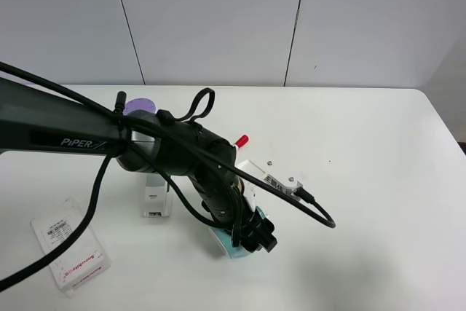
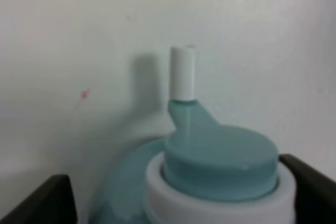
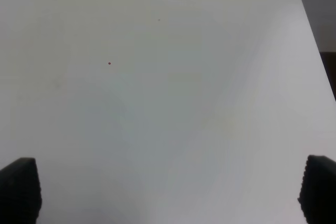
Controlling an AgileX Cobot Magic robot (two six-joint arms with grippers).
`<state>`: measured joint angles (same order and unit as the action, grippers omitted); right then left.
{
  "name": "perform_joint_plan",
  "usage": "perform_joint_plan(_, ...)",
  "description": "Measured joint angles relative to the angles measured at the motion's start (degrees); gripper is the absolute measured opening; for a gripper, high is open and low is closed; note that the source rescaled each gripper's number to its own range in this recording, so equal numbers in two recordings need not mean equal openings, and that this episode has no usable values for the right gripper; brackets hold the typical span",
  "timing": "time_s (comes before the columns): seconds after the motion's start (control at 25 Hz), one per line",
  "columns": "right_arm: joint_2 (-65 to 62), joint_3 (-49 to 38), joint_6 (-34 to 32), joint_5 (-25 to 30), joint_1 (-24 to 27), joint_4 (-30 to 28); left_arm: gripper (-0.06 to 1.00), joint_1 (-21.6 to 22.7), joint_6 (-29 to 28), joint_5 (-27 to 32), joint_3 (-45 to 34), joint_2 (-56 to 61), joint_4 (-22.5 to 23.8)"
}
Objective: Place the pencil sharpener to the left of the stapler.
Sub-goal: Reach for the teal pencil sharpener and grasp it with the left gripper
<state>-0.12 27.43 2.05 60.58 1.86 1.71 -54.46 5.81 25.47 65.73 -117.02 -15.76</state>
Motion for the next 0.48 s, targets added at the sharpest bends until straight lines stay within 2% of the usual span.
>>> perform_joint_plan(0.28,0.0,0.0,0.0,0.0,0.0,0.0,0.29,0.0,0.0,0.0,0.0,0.0,0.9)
perform_joint_plan(0.4,0.0,0.0,0.0,0.0,0.0,0.0,0.46,0.1,0.1,-0.1,0.0,0.0,1.3)
perform_joint_plan(0.48,0.0,0.0,0.0,0.0,0.0,0.0,0.63,0.1,0.1,-0.1,0.0,0.0,1.6)
